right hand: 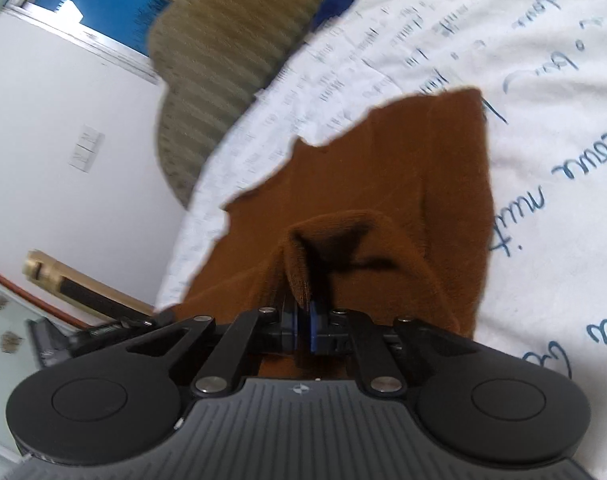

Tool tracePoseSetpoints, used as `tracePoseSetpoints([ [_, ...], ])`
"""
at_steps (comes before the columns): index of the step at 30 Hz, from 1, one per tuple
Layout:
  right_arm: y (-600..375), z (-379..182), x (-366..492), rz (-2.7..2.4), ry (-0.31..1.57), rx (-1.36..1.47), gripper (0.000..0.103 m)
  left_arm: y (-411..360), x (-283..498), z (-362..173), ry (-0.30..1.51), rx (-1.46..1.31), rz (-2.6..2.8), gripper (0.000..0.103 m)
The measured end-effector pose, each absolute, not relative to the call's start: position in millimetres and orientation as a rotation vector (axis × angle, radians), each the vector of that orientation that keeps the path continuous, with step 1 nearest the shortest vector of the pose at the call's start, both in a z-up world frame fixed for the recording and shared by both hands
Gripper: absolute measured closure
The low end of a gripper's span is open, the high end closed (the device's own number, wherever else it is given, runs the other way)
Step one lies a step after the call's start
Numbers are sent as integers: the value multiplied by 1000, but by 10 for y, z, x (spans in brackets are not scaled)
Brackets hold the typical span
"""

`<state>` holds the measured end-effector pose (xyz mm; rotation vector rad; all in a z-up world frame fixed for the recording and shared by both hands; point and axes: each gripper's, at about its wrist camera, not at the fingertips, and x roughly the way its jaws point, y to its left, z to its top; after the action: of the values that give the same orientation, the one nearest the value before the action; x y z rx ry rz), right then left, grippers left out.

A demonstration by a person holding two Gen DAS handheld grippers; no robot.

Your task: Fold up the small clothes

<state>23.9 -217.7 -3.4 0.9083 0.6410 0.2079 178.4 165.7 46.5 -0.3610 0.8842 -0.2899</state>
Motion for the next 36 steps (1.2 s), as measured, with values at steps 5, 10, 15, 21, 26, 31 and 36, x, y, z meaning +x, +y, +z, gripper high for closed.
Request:
tracePoseSetpoints([
  [5, -2438, 197, -28, 309, 478, 1092, 91, 1738, 1660, 737, 834, -426, -330, 97],
  [10, -2625, 122, 84, 269, 419, 1244, 91, 1615, 1923, 705, 837, -419, -309, 97],
  [15, -2742, -153, 420, 143, 426, 1342, 91, 1577, 2236, 477, 867, -429, -240, 97],
  [21, -2810, -529, 722, -8, 446, 1437, 85, 1546, 2482, 157, 956, -429, -208, 97],
  [26, -2794, -563, 824, -50, 456, 1363, 67, 1595, 2461, 211, 929, -441, -231, 77],
  [31, -2649, -285, 855, -53, 481, 1138, 44, 1801, 2378, 426, 782, -484, -186, 27],
  [36, -2329, -27, 797, -14, 547, 856, 31, 1894, 2178, 482, 800, -414, -178, 27],
])
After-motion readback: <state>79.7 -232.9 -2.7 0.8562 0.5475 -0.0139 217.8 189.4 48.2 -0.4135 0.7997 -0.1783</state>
